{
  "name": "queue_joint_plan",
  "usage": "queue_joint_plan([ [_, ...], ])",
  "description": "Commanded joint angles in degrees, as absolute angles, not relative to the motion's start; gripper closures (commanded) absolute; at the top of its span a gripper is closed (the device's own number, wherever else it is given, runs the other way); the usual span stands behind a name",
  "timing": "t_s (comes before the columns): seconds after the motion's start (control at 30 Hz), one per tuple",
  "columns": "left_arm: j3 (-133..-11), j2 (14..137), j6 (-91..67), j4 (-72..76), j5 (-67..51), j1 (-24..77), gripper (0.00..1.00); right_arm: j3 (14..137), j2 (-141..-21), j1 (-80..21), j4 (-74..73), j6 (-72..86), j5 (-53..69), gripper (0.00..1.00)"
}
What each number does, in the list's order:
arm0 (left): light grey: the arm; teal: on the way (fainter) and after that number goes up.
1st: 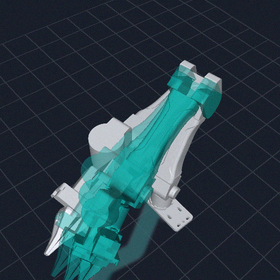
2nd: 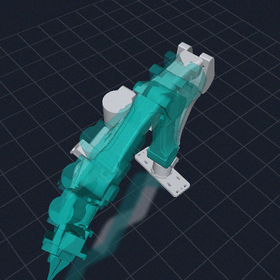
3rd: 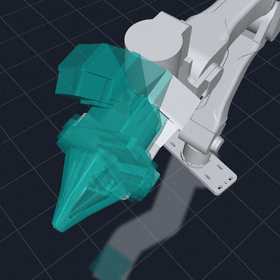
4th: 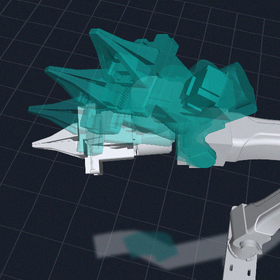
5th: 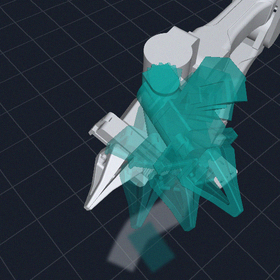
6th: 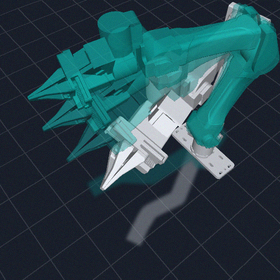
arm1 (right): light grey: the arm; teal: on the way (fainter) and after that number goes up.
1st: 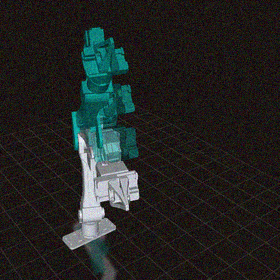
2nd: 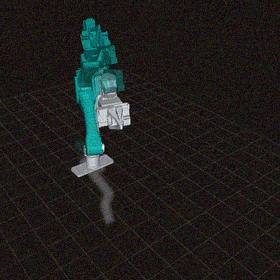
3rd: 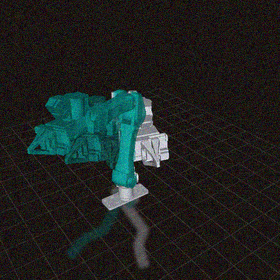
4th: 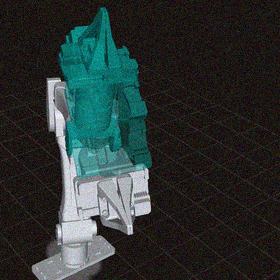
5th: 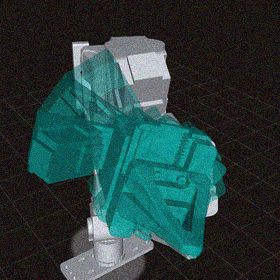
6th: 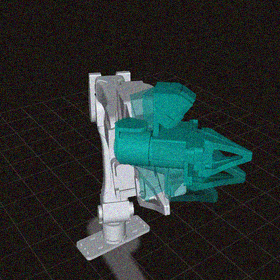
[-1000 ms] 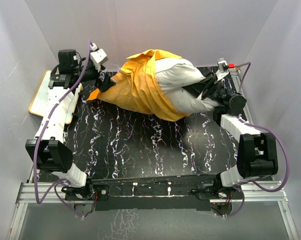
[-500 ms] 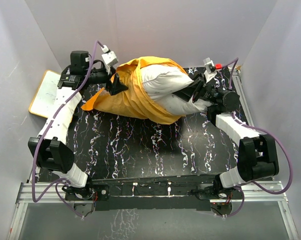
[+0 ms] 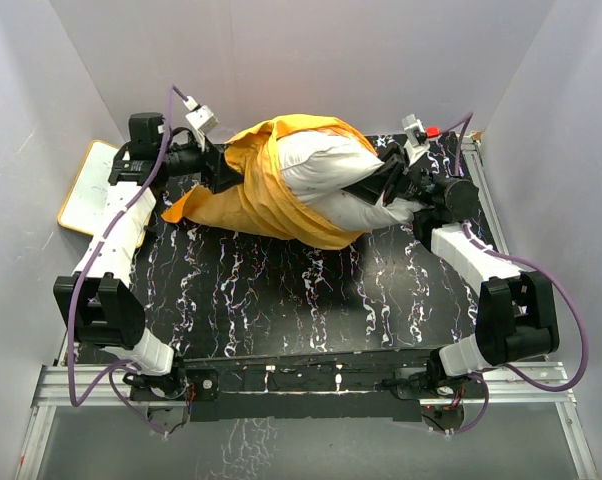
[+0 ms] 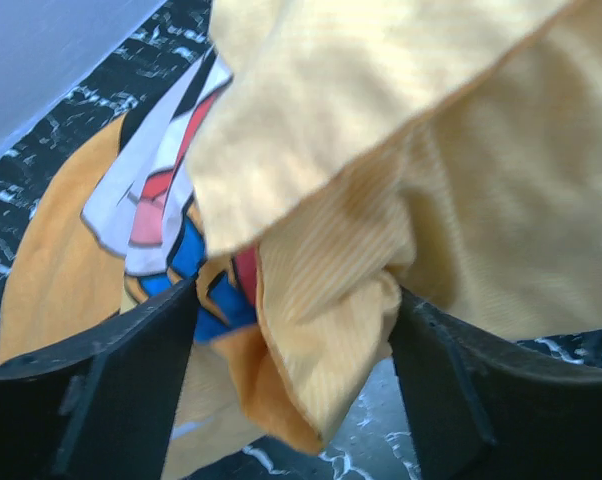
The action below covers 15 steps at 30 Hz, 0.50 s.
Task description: Remove the pillowcase from the pillow
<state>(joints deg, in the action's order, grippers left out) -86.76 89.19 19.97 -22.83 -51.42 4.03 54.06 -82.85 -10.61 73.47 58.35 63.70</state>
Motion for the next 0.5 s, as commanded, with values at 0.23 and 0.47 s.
queue_joint_plan([
  [0.23,-89.21,88.84,15.95,-23.38,-58.78,3.63,1.00,57.03,-78.68,-11.95,73.96,57.70,59.92,0.92],
  [0.47,-86.13,88.29,27.27,-26.72,-41.83,3.42,1.00,57.11,-75.68,-9.56,69.95,55.93,49.30,0.92],
])
